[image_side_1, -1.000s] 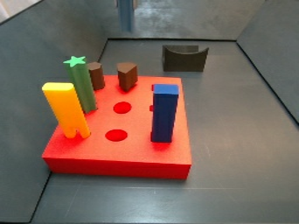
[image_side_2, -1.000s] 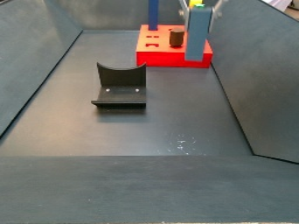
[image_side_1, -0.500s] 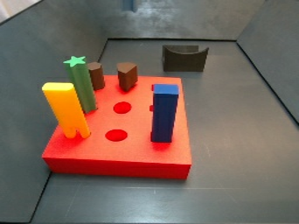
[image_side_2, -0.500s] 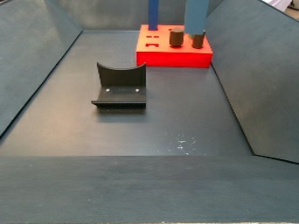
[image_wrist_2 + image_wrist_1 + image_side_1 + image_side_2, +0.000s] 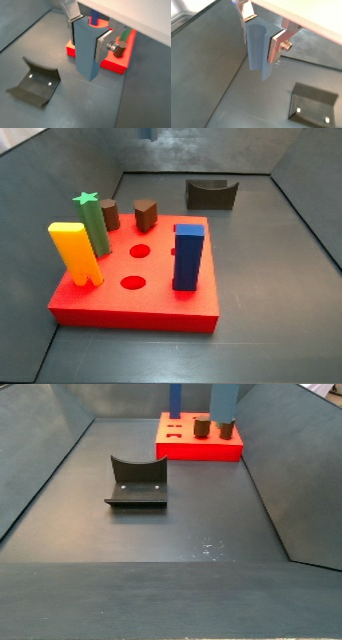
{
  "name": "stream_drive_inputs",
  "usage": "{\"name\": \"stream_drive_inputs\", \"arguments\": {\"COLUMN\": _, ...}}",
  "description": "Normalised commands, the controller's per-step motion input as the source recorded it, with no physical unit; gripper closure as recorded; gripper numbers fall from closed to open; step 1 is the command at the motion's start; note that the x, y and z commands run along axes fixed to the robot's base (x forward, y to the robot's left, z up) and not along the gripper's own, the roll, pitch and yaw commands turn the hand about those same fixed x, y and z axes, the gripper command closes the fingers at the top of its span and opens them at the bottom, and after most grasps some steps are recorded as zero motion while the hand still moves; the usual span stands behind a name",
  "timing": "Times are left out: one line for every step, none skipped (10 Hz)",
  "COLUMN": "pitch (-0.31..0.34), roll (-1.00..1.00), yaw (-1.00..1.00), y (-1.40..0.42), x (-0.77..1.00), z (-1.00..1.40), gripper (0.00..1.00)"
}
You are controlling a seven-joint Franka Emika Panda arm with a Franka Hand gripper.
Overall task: Pick up the arch object. Move up. Rotate the arch object. Move to above the board. Insert the arch object.
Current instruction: Rotate the arch object.
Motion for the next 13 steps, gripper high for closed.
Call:
{"name": "stream_drive_inputs", "arguments": {"pitch": -0.029, "roll": -0.01, "yaw": -1.0, "y": 0.01, "x": -0.01, "z": -0.01, "gripper": 1.0}}
{"name": "stream_drive_inputs", "arguments": {"pitch": -0.033, "roll": -0.01, "yaw": -1.0, "y": 0.01, "x": -0.01, "z": 0.0, "gripper": 1.0}}
{"name": "stream_drive_inputs", "arguments": {"pitch": -0.035, "roll": -0.01, "yaw": -1.0, "y": 0.01, "x": -0.01, "z": 0.0, "gripper": 1.0}}
{"name": "stream_drive_inputs", "arguments": {"pitch": -0.041, "roll": -0.01, "yaw": -1.0, "y": 0.01, "x": -0.01, "z": 0.0, "gripper": 1.0}}
{"name": "stream_drive_inputs", "arguments": {"pitch": -0.047, "roll": -0.01, "yaw": -1.0, "y": 0.01, "x": -0.01, "z": 0.0, "gripper": 1.0}}
{"name": "stream_drive_inputs", "arguments": {"pitch": -0.056, "roll": -0.02, "yaw": -0.93, "y": 0.01, "x": -0.01, "z": 0.0, "gripper": 1.0}}
{"name": "stream_drive_inputs", "arguments": {"pitch": -0.055, "roll": -0.02, "yaw": -0.65, "y": 0.01, "x": -0.01, "z": -0.01, "gripper": 1.0}}
{"name": "stream_drive_inputs", "arguments": {"pitch": -0.052, "roll": -0.02, "yaw": -0.33, "y": 0.01, "x": -0.01, "z": -0.01, "gripper": 1.0}}
{"name": "stream_drive_inputs", "arguments": {"pitch": -0.008, "roll": 0.0, "yaw": -1.0, "y": 0.0, "x": 0.03, "z": 0.0, "gripper": 1.0}}
{"name": "stream_drive_inputs", "arguments": {"pitch": -0.009, "roll": 0.0, "yaw": -1.0, "y": 0.0, "x": 0.03, "z": 0.0, "gripper": 1.0}}
{"name": "stream_drive_inputs", "arguments": {"pitch": -0.009, "roll": 0.0, "yaw": -1.0, "y": 0.0, "x": 0.02, "z": 0.0, "gripper": 1.0}}
{"name": "stream_drive_inputs", "arguments": {"pitch": -0.009, "roll": 0.0, "yaw": -1.0, "y": 0.0, "x": 0.02, "z": 0.0, "gripper": 1.0}}
{"name": "stream_drive_inputs", "arguments": {"pitch": -0.009, "roll": 0.0, "yaw": -1.0, "y": 0.01, "x": 0.02, "z": 0.0, "gripper": 1.0}}
